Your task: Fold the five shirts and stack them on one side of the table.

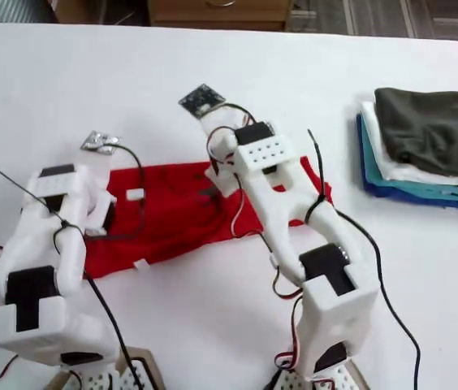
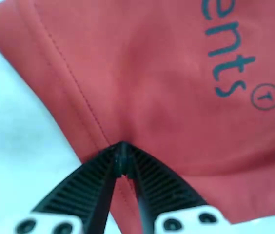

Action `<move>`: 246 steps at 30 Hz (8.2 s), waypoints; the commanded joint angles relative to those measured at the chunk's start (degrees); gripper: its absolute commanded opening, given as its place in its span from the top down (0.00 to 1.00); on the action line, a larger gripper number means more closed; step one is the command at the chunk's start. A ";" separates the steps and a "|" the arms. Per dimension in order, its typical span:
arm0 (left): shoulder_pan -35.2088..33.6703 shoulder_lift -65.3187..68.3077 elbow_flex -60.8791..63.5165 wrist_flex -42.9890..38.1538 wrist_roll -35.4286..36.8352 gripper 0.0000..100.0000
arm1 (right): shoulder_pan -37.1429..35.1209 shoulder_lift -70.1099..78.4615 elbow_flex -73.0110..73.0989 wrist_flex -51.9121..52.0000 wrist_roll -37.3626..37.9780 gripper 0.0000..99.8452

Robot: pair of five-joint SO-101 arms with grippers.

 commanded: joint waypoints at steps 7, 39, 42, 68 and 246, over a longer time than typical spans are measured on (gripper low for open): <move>0.62 0.18 -0.84 -1.58 0.18 0.97 | 16.57 -11.30 2.37 9.45 -0.26 0.98; 2.29 -34.29 15.60 7.56 -5.19 0.97 | 28.88 -38.46 19.25 2.59 -0.70 0.98; 2.90 -36.22 22.73 3.16 -6.42 0.97 | 30.29 -40.48 24.26 3.47 -0.70 0.98; -9.93 -47.21 9.63 12.48 -11.96 0.97 | 42.86 -49.45 69.80 -35.82 2.46 0.98; -31.12 -27.52 25.01 -13.89 1.85 0.97 | -3.38 22.29 -42.55 34.42 -7.38 0.98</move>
